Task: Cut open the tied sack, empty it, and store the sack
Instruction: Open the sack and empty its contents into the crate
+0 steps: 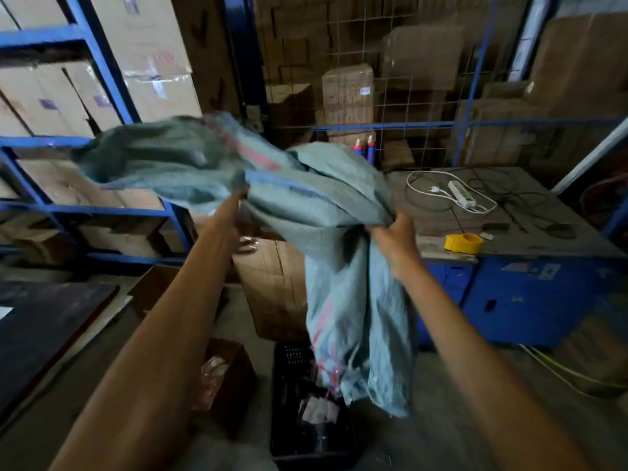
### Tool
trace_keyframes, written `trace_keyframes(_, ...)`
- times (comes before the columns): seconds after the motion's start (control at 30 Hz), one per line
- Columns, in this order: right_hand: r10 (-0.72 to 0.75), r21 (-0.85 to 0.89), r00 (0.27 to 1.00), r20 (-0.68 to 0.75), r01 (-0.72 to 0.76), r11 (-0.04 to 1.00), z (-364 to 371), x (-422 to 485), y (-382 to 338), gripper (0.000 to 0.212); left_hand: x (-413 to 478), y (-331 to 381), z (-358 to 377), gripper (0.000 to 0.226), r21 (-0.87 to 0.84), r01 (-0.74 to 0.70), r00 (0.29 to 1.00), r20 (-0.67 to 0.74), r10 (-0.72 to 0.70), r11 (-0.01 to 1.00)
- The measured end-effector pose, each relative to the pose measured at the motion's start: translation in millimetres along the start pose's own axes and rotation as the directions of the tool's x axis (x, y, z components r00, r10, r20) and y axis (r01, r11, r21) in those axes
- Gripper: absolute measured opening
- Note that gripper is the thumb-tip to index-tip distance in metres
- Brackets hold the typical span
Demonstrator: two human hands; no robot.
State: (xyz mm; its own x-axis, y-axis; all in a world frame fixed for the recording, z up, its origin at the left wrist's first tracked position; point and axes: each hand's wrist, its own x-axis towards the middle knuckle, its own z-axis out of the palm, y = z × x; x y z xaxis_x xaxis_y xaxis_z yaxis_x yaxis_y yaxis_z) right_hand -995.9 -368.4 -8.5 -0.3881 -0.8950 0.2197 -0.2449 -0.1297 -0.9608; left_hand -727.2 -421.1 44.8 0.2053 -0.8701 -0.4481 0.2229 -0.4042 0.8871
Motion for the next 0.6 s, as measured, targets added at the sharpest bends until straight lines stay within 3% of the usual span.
trace_keyframes(0.03, -0.063, 0.029, 0.998, -0.003, 0.063, 0.998, -6, 4, -14, 0.042, 12, -15, -10, 0.063, 0.134, 0.069, 0.987, -0.156, -0.048, 0.989)
trace_keyframes(0.07, -0.130, 0.050, 0.991, 0.029, 0.129, 0.990, -9, 6, -29, 0.040, 20, -32, -17, 0.071, 0.254, 0.104, 0.935, -0.356, -0.007, 0.961)
trace_keyframes(0.1, -0.193, 0.061, 0.979, 0.070, 0.189, 0.980, -10, 7, -43, 0.039, 22, -46, -20, 0.082, 0.384, 0.091, 0.861, -0.495, 0.122, 0.919)
trace_keyframes(0.13, -0.244, 0.070, 0.964, 0.102, 0.238, 0.969, -9, 6, -56, 0.039, 22, -56, -22, 0.102, 0.516, 0.025, 0.817, -0.504, 0.280, 0.856)
trace_keyframes(0.2, -0.295, 0.116, 0.943, 0.154, 0.279, 0.953, 0, 4, -79, 0.037, 18, -69, -20, 0.136, 0.679, -0.225, 0.817, -0.260, 0.515, 0.699)
trace_keyframes(0.23, -0.292, 0.149, 0.940, 0.178, 0.267, 0.952, 6, 4, -90, 0.037, 15, -72, -18, 0.140, 0.723, -0.367, 0.765, -0.123, 0.632, 0.585)
trace_keyframes(0.3, -0.270, 0.211, 0.931, 0.246, 0.221, 0.952, 20, 3, -110, 0.038, 0, -74, -9, 0.132, 0.775, -0.577, 0.565, 0.149, 0.812, 0.259)
trace_keyframes(0.33, -0.249, 0.218, 0.919, 0.304, 0.187, 0.958, 29, 3, -119, 0.038, -6, -72, -5, 0.126, 0.713, -0.676, 0.501, 0.261, 0.825, 0.185)
trace_keyframes(0.37, -0.229, 0.198, 0.903, 0.364, 0.165, 0.966, 36, 1, -126, 0.038, -13, -69, 0, 0.118, 0.591, -0.774, 0.497, 0.342, 0.797, 0.228)
trace_keyframes(0.43, -0.215, 0.177, 0.873, 0.437, 0.151, 0.973, 52, -8, -139, 0.043, -29, -67, 1, 0.101, 0.318, -0.821, 0.570, 0.418, 0.707, 0.473)
trace_keyframes(0.53, -0.213, 0.245, 0.795, 0.568, 0.083, 0.966, 68, -17, -156, 0.068, -33, -65, -13, 0.082, 0.122, -0.728, 0.683, 0.215, 0.698, 0.674)
trace_keyframes(0.6, -0.226, 0.245, 0.725, 0.650, 0.082, 0.966, 66, -13, -162, 0.088, -24, -65, -36, 0.083, 0.013, -0.676, 0.735, 0.091, 0.672, 0.737)
